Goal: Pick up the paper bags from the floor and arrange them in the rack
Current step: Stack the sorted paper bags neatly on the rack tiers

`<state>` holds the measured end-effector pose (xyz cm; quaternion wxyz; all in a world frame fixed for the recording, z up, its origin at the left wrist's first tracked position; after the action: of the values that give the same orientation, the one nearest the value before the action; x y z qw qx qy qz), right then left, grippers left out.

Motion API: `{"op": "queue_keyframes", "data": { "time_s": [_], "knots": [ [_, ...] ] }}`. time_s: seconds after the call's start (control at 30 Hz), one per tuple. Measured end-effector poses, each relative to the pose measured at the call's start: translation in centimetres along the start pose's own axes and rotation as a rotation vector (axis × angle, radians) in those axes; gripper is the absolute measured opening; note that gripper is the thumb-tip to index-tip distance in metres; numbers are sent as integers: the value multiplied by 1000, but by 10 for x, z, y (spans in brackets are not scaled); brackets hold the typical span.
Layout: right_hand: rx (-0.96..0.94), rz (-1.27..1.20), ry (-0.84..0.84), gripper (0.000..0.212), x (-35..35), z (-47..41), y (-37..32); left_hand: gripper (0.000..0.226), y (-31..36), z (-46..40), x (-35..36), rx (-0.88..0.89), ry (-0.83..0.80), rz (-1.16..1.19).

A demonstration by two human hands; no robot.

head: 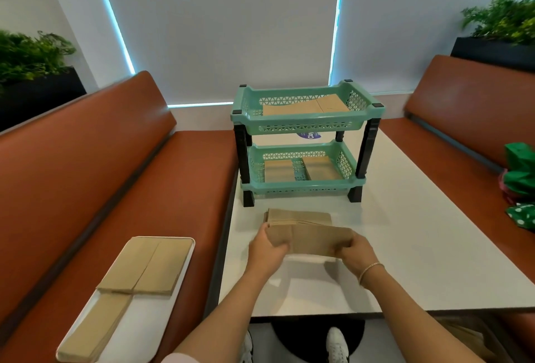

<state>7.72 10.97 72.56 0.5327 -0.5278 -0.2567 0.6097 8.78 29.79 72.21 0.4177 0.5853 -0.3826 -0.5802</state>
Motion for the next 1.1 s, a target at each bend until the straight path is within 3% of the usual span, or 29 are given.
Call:
{"op": "queue_keyframes", "data": {
  "time_s": [0.27,0.53,0.8,0.97,1.1],
  "knots": [
    [-7,-102,92,52,16,28,13,48,-7,31,-1,-63,6,36],
    [-51,-177,174,48,19,35,-2,48,5,34,-9,-64,28,57],
    [81,108,150,41,22,43,19,42,-10,47,-7,-99,-108,-132],
    [-8,256,114,43,9,41,4,28,4,41,-24,-29,-105,-97],
    [-115,343,48,44,-2,37,-13,28,18,30,-32,92,-210,-220]
  ]
}}
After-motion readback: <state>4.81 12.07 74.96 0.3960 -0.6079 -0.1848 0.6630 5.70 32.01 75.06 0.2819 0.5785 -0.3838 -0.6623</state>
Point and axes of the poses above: each hand's wrist, its own z-axis away from the middle knuckle, its own x-axis out of the palm, y = z × x, the point moved 1 cm from there along -z, towards the middle knuckle, and after that the axes turned 7 degrees about x, right-handed, at the moved point
